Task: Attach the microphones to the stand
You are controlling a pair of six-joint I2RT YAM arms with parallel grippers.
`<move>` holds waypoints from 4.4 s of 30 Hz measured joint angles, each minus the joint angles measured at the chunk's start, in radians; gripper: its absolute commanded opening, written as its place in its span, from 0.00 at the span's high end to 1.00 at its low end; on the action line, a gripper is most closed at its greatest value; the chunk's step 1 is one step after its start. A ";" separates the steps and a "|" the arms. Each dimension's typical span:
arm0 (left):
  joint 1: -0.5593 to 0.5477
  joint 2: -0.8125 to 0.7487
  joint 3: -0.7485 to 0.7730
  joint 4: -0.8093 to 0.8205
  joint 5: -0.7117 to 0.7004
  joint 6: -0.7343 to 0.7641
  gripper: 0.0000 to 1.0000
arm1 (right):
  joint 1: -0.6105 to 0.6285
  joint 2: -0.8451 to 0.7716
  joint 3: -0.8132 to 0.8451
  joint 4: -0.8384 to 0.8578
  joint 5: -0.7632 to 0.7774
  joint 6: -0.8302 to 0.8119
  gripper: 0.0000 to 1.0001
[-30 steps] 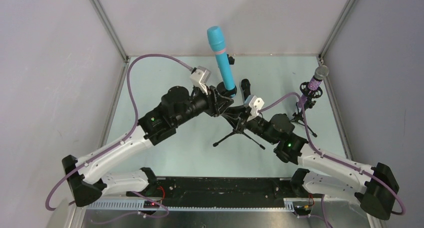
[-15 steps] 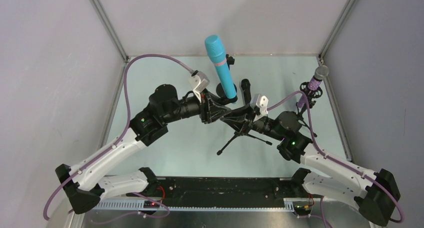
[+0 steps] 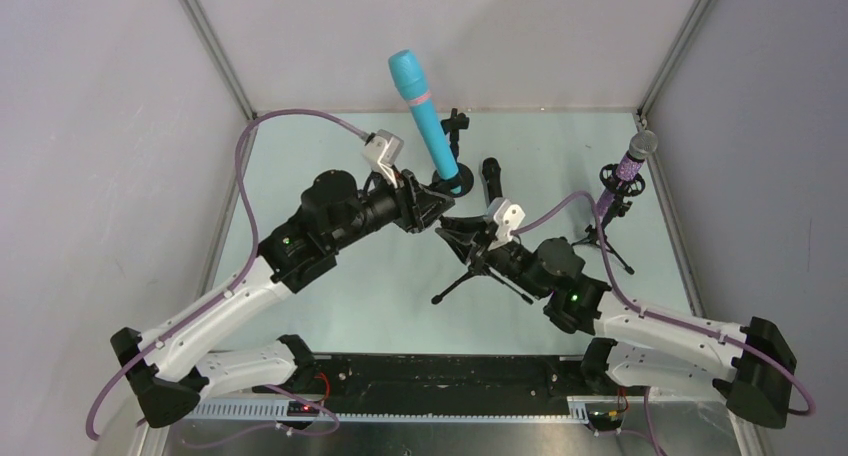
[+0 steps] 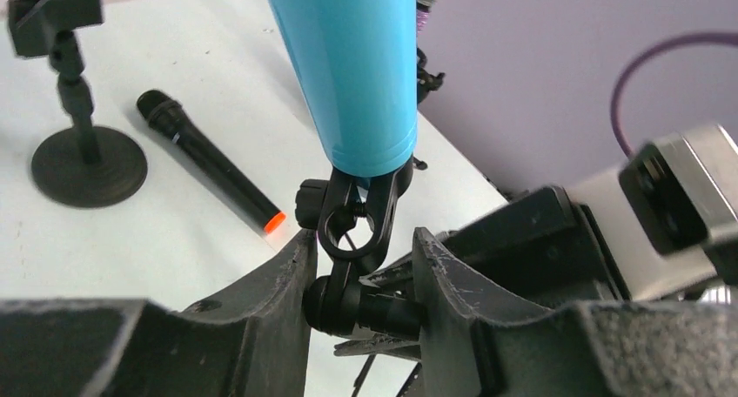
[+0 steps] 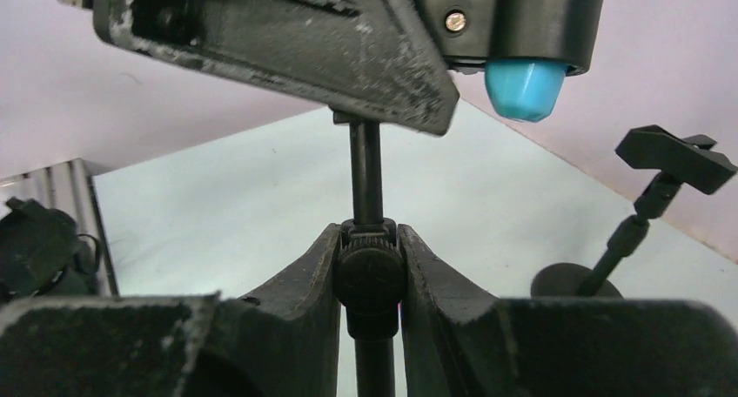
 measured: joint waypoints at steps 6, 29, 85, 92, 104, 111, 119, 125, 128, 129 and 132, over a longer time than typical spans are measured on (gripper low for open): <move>-0.003 0.000 -0.001 -0.024 -0.105 -0.076 1.00 | 0.059 0.039 0.000 0.021 0.116 -0.068 1.00; 0.034 0.037 0.000 0.066 0.155 0.156 1.00 | -0.217 0.021 -0.006 0.006 -0.370 0.130 0.79; 0.364 0.082 -0.154 0.089 -0.316 0.350 1.00 | -0.311 -0.044 -0.047 -0.109 -0.380 0.187 0.01; 0.435 0.089 -0.180 0.096 -0.338 0.352 1.00 | -0.316 -0.044 -0.055 -0.114 -0.375 0.187 0.01; 0.563 0.089 -0.272 0.159 -0.366 0.360 1.00 | -0.321 -0.044 -0.055 -0.130 -0.375 0.190 0.01; 0.576 0.099 -0.315 0.225 -0.388 0.361 1.00 | -0.324 -0.044 -0.055 -0.130 -0.375 0.193 0.00; 0.576 0.132 -0.338 0.314 -0.394 0.368 1.00 | -0.326 -0.043 -0.055 -0.130 -0.374 0.201 0.01; 0.576 0.137 -0.351 0.345 -0.391 0.369 0.80 | -0.326 -0.041 -0.058 -0.129 -0.374 0.201 0.00; 0.576 0.136 -0.361 0.362 -0.380 0.375 0.65 | -0.327 -0.037 -0.058 -0.129 -0.374 0.201 0.00; 0.576 0.134 -0.363 0.364 -0.376 0.376 0.61 | -0.328 -0.036 -0.058 -0.129 -0.375 0.201 0.01; 0.576 0.127 -0.371 0.365 -0.362 0.380 0.40 | -0.329 -0.035 -0.058 -0.128 -0.374 0.201 0.00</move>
